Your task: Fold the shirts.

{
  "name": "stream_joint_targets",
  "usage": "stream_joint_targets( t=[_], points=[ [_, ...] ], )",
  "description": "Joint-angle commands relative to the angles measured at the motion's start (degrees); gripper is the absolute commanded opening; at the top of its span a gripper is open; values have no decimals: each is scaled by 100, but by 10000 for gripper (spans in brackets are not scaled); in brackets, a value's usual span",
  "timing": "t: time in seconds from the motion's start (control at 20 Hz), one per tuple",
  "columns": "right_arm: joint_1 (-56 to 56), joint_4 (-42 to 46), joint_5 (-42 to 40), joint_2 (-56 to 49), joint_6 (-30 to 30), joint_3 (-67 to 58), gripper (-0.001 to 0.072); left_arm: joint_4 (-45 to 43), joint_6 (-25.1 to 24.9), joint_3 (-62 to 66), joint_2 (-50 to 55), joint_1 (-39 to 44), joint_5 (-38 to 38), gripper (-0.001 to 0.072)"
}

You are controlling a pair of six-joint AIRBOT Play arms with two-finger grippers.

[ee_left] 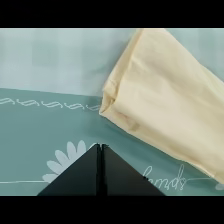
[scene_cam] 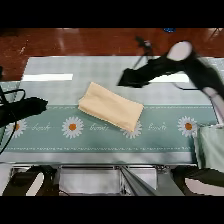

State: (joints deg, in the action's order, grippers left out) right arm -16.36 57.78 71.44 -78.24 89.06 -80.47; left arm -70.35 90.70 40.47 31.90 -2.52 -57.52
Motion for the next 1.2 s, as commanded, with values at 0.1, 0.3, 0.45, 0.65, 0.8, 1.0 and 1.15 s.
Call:
stream_joint_targets(
  t=[0.1, 0.3, 0.45, 0.65, 0.8, 1.0, 1.15],
  points=[
    [916, 3058, -1075, 2983, 2673, 3134, 411, 39, 4, 11, -127, -186, -256, 22],
    [863, 682, -3421, 3294, 2835, 5436, 412, 356, 4, -286, -125, -11, -249, 22],
    [623, -997, -3910, 2459, 1390, 5558, 416, 546, 4, -599, -122, 55, -254, 22],
    [474, -3136, -3536, 1119, -715, 5254, 417, 590, 4, -850, -120, 52, -254, 22],
    [470, -3790, -3067, 345, -1379, 4905, 417, 590, 4, -885, -120, 52, -254, 22],
    [468, -4006, -2524, -411, -1749, 4328, 355, 590, 7, -885, -120, 52, -251, 22],
    [234, -4201, -2061, -717, -2500, 3646, 22, 590, 7, -885, -111, 52, -245, 22]
  ],
)
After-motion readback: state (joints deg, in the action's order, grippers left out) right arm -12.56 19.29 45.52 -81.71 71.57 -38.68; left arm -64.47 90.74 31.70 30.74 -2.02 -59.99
